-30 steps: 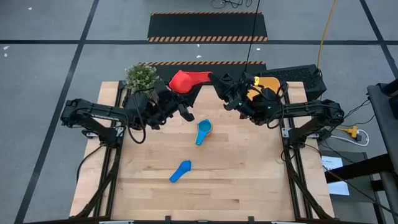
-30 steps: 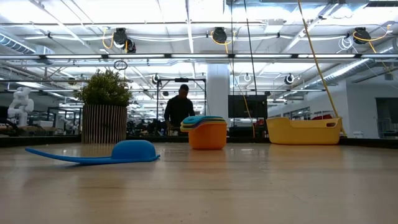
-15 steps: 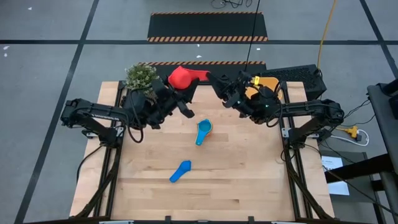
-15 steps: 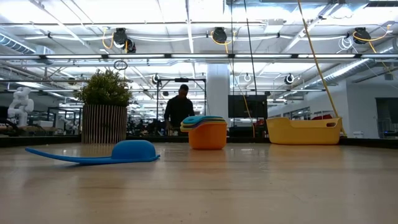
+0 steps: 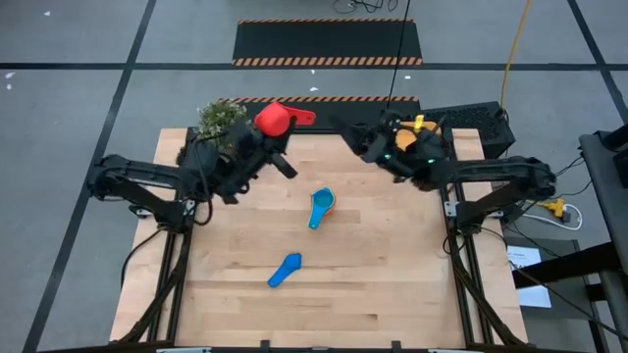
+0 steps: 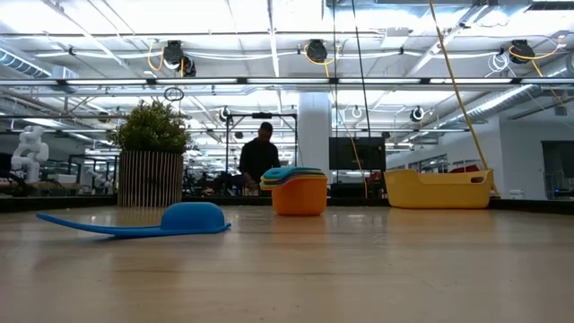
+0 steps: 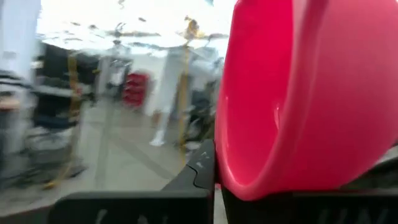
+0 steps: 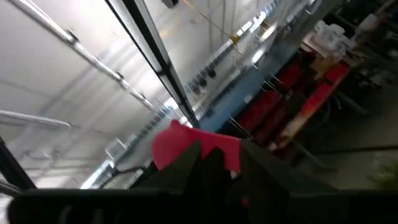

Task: Nest measuring cups in basket
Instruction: Stack the red measuring cup on top of the light blue measuring cup

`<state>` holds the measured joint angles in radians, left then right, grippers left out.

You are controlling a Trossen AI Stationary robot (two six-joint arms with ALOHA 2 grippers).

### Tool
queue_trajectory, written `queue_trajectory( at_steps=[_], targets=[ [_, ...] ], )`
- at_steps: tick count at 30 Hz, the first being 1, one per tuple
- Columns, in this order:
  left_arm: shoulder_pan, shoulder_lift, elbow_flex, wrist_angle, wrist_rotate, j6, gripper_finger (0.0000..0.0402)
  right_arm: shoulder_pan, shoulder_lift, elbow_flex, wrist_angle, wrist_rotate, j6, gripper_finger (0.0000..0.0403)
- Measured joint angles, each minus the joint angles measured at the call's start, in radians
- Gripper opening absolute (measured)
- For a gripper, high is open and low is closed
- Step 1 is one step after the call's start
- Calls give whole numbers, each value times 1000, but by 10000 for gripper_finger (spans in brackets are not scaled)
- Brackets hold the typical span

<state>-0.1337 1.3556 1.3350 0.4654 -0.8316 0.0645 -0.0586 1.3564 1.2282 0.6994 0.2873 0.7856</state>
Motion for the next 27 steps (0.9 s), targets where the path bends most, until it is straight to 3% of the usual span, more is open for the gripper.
queue_trajectory(
  at_steps=[6, 9, 14, 21, 27],
  targets=[
    [-41, -107, 1, -422, -62, -136, 5, -1, -147, 31, -384, -83, -67, 171],
    [-66, -140, 1, -652, -58, -269, 5, 19, -159, 186, -660, -126, -137, 190],
    [-99, -137, 0, -960, 50, -471, 5, 54, -10, 527, -1004, -236, -310, 194],
    [-138, -81, 0, -1035, 171, -551, 4, 55, 232, 843, -1210, -400, -430, 183],
    [-190, -34, 0, -1039, 204, -603, 4, 82, 388, 950, -1325, -501, -514, 179]
  ],
)
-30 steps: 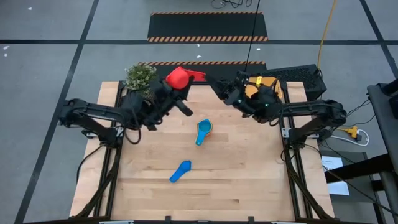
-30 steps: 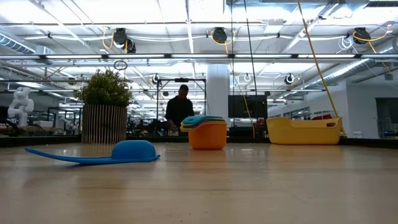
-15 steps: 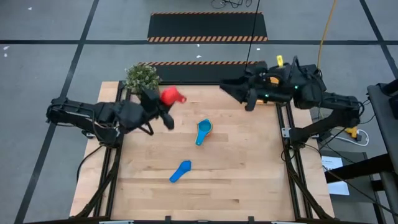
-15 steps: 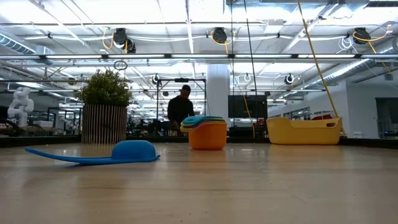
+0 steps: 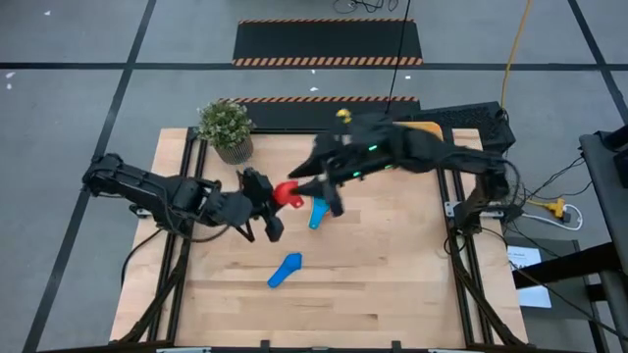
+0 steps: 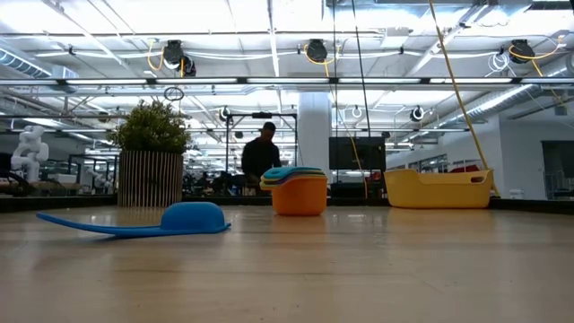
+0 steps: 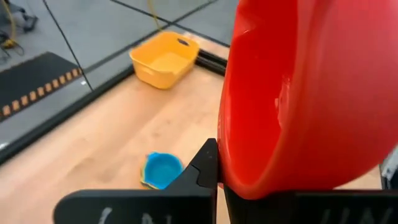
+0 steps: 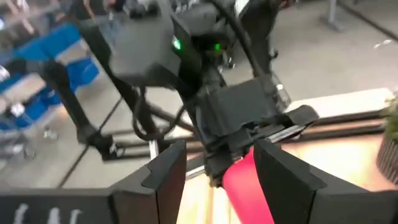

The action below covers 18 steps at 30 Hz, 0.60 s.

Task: Nest measuring cups in basket
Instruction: Stack the red measuring cup on top of the light blue measuring cup

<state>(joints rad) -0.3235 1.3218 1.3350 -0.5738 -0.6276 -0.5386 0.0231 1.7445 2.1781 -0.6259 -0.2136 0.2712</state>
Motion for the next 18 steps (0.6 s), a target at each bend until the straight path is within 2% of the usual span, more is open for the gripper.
queue_trajectory(
  at_steps=[10, 18],
  targets=[
    [-78, 52, 0, -6, 3, -74, 4, 3, 66, 7, -46, -132, -123, 178],
    [-78, 53, 0, -6, 5, -56, 4, 3, 72, -15, -44, -93, -165, 178]
  ],
)
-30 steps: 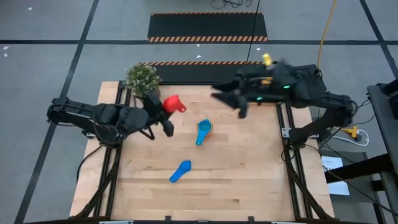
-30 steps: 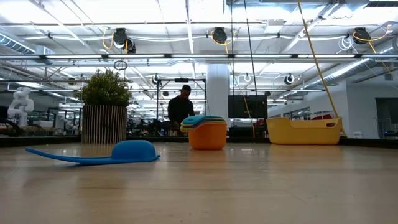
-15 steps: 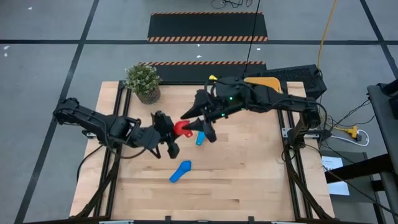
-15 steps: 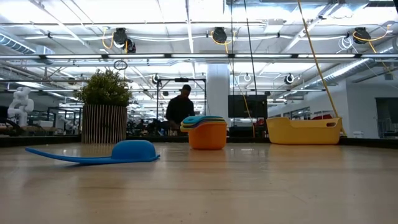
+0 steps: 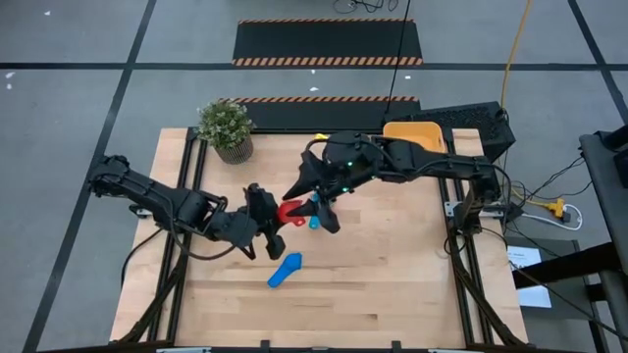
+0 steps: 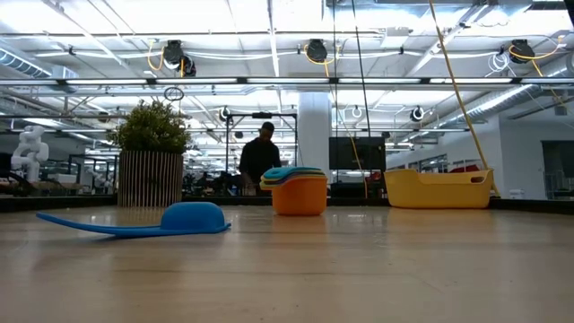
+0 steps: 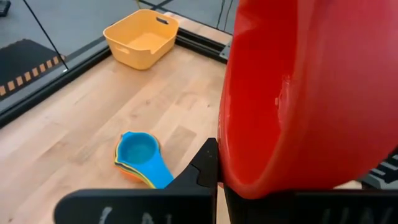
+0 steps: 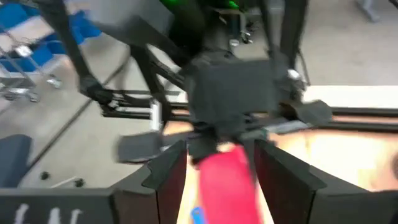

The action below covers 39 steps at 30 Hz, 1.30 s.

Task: Nest measuring cups in basket
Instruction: Stack the red measuring cup on top of the light blue measuring cup

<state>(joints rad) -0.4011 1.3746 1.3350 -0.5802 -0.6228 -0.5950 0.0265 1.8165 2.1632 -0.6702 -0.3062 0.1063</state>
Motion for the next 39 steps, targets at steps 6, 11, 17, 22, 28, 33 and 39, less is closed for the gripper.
queue_trajectory(
  at_steps=[6, 11, 17, 22, 28, 33, 39],
  targets=[
    [0, 0, 0, 0, 22, 33, 4, -8, 2, -5, 1, 18, -44, 178],
    [0, 0, 0, 1, 21, 33, 5, -6, 2, -6, -1, 14, -69, 170],
    [0, 0, 0, -2, 23, 33, 4, -7, 2, -24, -8, -14, -92, 117],
    [0, 0, 0, 0, 23, 33, 4, -7, 2, -24, -7, -36, -92, 66],
    [0, 0, 0, -1, 28, 34, 5, -12, 2, -24, -15, -40, -94, 8],
    [0, 0, 0, -1, 29, 32, 5, -13, 2, -24, -23, -43, -95, 6],
    [0, 0, 0, 0, 28, -27, 21, -13, 1, -24, -27, -40, -96, 2]
  ],
)
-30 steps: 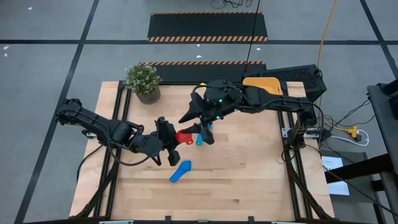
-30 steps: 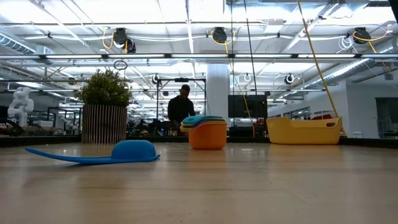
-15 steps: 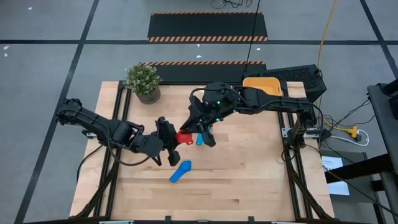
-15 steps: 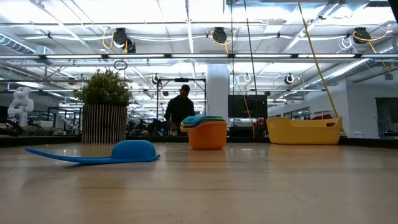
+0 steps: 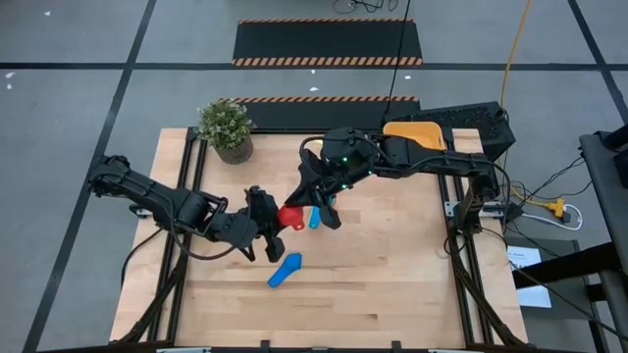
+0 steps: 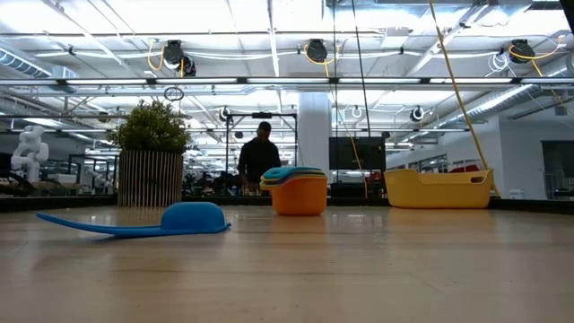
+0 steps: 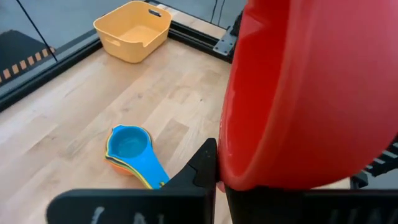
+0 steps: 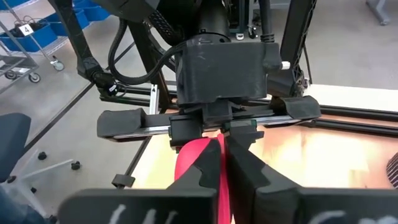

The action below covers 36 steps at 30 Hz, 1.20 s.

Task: Nest measuring cups in basket
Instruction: Stack the red measuring cup on top of the light blue measuring cup

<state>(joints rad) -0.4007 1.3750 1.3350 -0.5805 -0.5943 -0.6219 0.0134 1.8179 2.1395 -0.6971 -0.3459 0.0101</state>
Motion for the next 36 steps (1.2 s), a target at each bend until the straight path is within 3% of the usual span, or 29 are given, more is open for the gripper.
queue_trajectory(
  at_steps=[10, 18, 27, 36],
  targets=[
    [0, 0, 0, 7, -6, -24, 48, 0, 0, 0, -6, 4, 4, 1],
    [-1, 0, 0, 5, -41, -58, 107, -1, 0, 0, -3, 7, 4, 0],
    [0, 0, 0, -56, -78, -183, 175, -19, -4, -1, -7, 7, 8, 0],
    [-35, -2, 0, -134, -68, -320, 191, -55, -38, -2, -13, 5, 8, 0]
  ],
)
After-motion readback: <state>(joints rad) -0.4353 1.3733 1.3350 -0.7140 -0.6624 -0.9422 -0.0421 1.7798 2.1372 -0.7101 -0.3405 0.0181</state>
